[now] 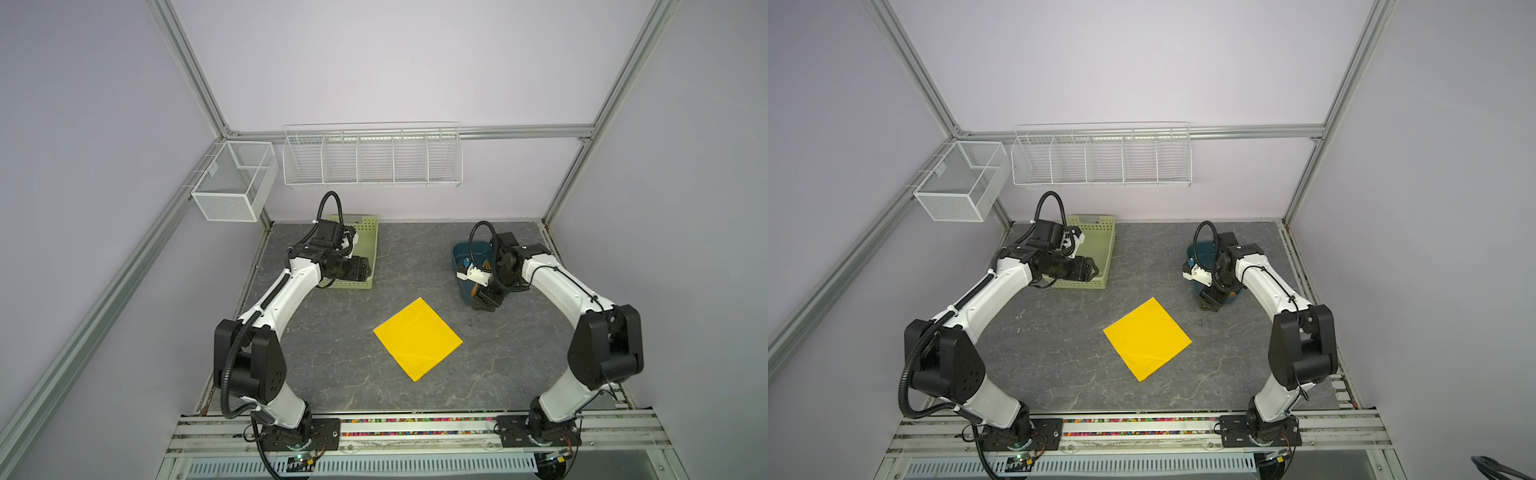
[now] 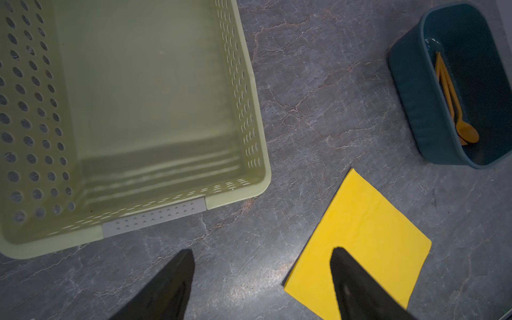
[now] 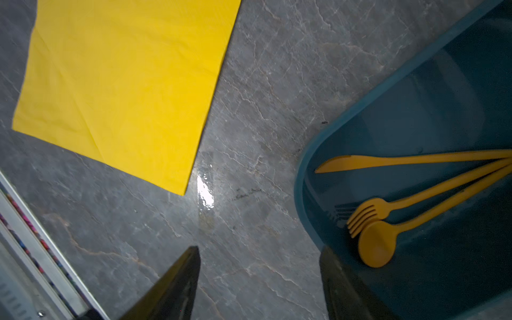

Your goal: Place the utensils on the paper napkin and roll it up

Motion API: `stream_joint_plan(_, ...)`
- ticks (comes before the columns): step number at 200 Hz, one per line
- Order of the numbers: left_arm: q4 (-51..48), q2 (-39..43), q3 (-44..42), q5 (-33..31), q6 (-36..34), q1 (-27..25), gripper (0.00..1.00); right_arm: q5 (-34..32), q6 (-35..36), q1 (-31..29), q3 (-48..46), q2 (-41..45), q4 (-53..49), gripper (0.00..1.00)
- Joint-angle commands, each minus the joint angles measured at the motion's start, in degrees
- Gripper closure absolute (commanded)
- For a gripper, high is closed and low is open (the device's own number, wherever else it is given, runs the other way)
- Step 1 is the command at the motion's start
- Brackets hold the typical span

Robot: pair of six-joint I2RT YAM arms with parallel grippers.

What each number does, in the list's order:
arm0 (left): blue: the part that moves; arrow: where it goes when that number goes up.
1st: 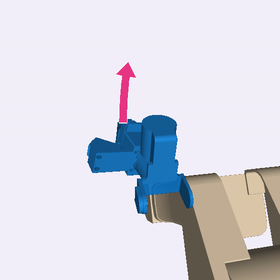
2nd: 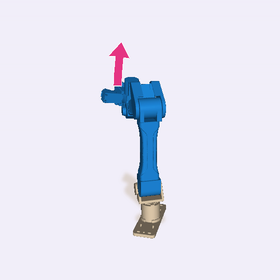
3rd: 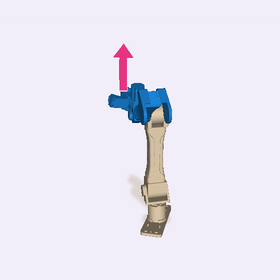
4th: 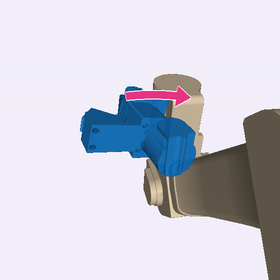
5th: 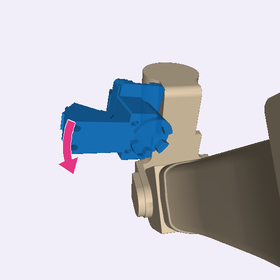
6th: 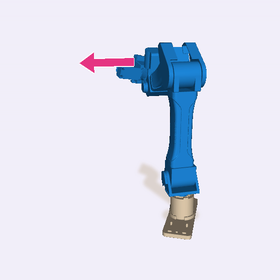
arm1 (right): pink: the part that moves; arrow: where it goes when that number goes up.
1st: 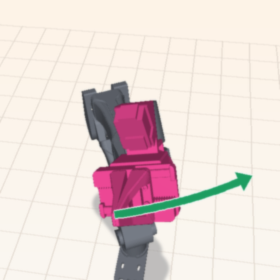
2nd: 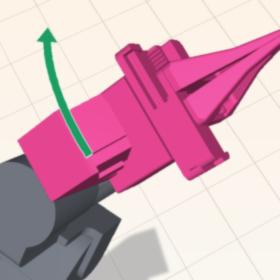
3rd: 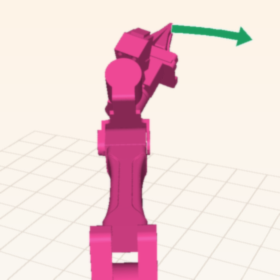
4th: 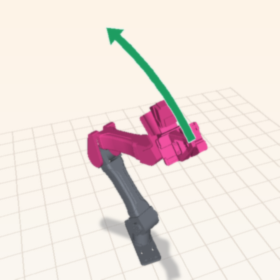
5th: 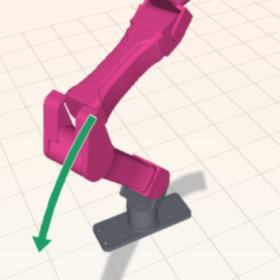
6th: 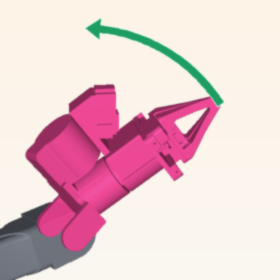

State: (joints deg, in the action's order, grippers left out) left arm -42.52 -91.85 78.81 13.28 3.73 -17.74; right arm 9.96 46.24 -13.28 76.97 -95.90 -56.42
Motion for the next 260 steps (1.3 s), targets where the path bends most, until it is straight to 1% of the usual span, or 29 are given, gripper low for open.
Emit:
stream_joint_plan(1, 0.67, 2.36, -0.48, 1.42, 0.49, 0.20, 0.21, -2.92, 10.61, 0.74, -1.23, -1.11, 1.09, 0.27)
stream_joint_plan(24, 1.03, 2.86, -0.78, 2.42, 0.99, 0.33, 0.21, -3.10, 11.38, 1.15, 0.73, -4.12, 0.00, 0.28)
stream_joint_plan(29, 1.04, 2.99, -0.90, 2.59, 1.08, 0.38, 0.21, -3.11, 11.50, 2.84, 1.14, -4.78, -0.28, 0.28)
stream_joint_plan(53, 1.20, 3.37, -1.14, 3.59, 1.42, 0.68, 0.21, -4.19, 12.36, 3.25, 2.94, -7.44, -1.21, 0.30)
stream_joint_plan(86, 1.78, 3.95, -1.33, 5.54, 2.15, 1.81, 0.23, -5.79, 13.51, 3.92, 4.32, -11.16, -1.59, 0.43)
stream_joint_plan(103, 2.23, 4.25, -1.62, 6.11, 2.46, 2.27, 0.24, -5.44, 13.85, 3.92, 4.90, -12.06, -1.56, 0.49)
stream_joint_plan(118, 2.27, 4.23, -1.70, 6.36, 2.53, 2.45, 0.24, -5.12, 14.28, 3.96, 4.99, -12.29, -1.30, 0.55)
stream_joint_plan(143, 2.17, 4.34, -1.67, 6.43, 2.38, 2.59, 0.25, -4.34, 14.97, 4.09, 4.95, -12.60, -1.00, 0.61)
stream_joint_plan(173, 2.18, 4.40, -1.73, 6.44, 2.38, 2.64, 0.25, -2.66, 15.20, 4.05, 5.59, -12.74, -1.24, 0.72)
stream_joint_plan(226, 2.26, 4.23, -1.75, 6.58, 2.47, 2.81, 0.25, -0.82, 13.39, 3.92, 8.22, -11.62, -5.87, 0.93)
stream_joint_plan(260, 2.34, 4.14, -1.75, 6.48, 2.55, 2.93, 0.25, 0.25, 10.63, 3.96, 11.88, -10.54, -11.76, 0.93)
